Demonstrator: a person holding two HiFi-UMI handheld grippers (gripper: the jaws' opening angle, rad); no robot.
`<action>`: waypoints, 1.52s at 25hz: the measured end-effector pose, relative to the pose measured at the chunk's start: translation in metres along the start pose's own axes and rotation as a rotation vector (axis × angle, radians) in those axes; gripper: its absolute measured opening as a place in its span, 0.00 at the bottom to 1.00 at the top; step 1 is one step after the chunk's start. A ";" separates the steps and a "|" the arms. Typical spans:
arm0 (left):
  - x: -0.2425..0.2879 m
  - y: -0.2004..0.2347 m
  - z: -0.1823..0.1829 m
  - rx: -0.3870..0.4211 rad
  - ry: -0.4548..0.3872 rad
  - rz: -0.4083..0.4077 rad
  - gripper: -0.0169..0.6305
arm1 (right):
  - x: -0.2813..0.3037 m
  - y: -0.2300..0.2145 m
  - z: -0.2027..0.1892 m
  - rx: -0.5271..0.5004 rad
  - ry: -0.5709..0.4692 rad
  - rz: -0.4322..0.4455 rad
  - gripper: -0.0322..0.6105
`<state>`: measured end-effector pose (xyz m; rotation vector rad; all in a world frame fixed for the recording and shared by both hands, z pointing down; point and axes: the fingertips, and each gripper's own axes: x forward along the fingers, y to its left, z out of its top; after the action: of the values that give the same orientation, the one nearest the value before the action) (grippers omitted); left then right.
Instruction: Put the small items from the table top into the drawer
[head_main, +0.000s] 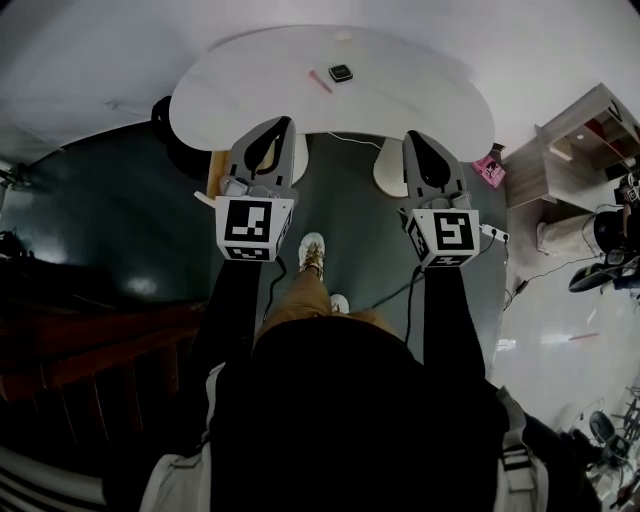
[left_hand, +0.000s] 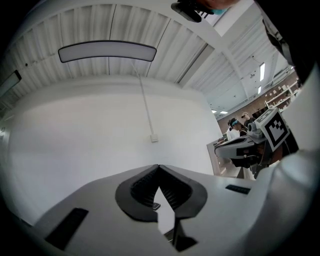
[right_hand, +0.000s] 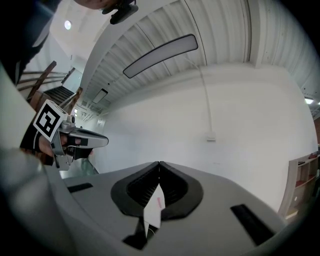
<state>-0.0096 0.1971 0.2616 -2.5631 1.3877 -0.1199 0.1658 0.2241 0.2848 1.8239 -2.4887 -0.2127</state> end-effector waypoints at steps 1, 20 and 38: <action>0.005 0.004 -0.002 -0.001 -0.001 0.001 0.05 | 0.006 -0.001 -0.001 -0.002 0.000 0.002 0.09; 0.226 0.112 -0.055 -0.001 -0.006 -0.136 0.05 | 0.229 -0.062 -0.020 -0.053 0.063 -0.028 0.09; 0.335 0.146 -0.100 -0.034 0.039 -0.234 0.05 | 0.319 -0.117 -0.059 0.001 0.131 -0.151 0.09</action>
<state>0.0379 -0.1750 0.3131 -2.7566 1.1058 -0.1870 0.1863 -0.1189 0.3131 1.9589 -2.2680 -0.0939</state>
